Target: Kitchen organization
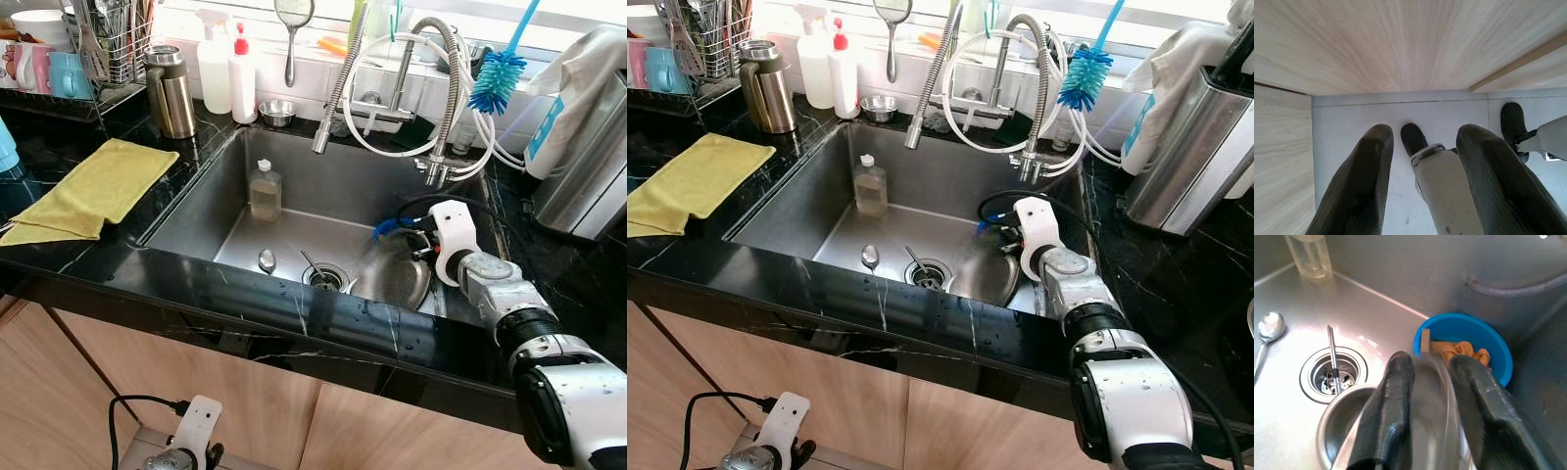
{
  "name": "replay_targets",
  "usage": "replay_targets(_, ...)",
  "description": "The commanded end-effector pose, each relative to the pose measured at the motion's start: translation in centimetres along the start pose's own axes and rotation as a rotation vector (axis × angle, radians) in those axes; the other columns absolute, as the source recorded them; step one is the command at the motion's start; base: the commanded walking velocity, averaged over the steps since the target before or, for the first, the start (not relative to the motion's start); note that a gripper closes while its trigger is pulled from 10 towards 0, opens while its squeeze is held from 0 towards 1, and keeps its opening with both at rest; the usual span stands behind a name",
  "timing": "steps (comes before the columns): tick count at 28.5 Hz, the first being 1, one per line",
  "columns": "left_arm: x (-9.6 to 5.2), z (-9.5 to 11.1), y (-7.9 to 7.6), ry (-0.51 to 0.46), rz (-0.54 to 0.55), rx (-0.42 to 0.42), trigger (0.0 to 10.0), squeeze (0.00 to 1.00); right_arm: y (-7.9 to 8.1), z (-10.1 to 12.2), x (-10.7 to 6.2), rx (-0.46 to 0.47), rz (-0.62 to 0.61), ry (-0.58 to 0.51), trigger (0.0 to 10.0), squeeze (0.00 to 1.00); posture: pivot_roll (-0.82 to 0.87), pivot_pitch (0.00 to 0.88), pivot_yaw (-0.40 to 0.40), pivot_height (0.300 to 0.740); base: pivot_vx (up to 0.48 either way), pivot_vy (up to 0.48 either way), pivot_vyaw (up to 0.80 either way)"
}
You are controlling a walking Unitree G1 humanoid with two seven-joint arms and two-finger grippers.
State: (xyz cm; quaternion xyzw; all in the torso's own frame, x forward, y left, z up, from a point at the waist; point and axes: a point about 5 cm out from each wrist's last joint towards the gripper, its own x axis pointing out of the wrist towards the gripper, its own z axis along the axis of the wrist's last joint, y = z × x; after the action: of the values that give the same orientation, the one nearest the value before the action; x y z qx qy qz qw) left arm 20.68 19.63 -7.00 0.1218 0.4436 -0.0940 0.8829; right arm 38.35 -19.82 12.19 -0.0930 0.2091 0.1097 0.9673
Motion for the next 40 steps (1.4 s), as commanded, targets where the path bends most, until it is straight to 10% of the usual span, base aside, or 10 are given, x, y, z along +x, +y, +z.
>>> replay_targets(1, 0.0, 0.0, -0.1, 0.003, 0.000, -0.012, 10.0, 0.00, -0.2, 1.0, 0.0, -0.001, -0.007, -0.028, 10.0, 0.22, 0.07, 0.017, -0.124, 0.740, 0.000, 0.000, 0.00)
replay_targets(2, 0.0, 0.0, -0.1, 0.003, 0.000, -0.012, 10.0, 0.00, -0.1, 1.0, 0.0, -0.002, -0.007, -0.028, 10.0, 0.00, 0.07, 0.017, -0.125, 0.740, 0.000, 0.000, 0.00)
replay_targets(17, 0.0, -0.1, -0.1, 0.003, 0.001, -0.001, 10.0, 0.00, -1.3, 6.3, -1.0, 0.052, -0.149, -0.361, 10.0, 0.00, 0.07, 0.010, -0.114, 0.740, 0.000, 0.000, 0.00)
replay_targets(25, -0.1, -0.4, 0.0, -0.003, 0.005, 0.014, 10.0, 0.00, -0.1, 4.0, -7.5, 0.052, -0.238, -0.603, 10.0, 0.00, 0.04, 0.000, -0.112, 0.740, 0.000, 0.000, 0.00)
replay_targets(40, -0.1, -0.3, 0.3, -0.012, 0.012, 0.023, 10.0, 0.00, 0.9, 0.5, -15.8, 0.078, -0.405, -0.607, 10.0, 0.00, 0.00, 0.019, -0.108, 0.740, 0.000, 0.000, 0.00)
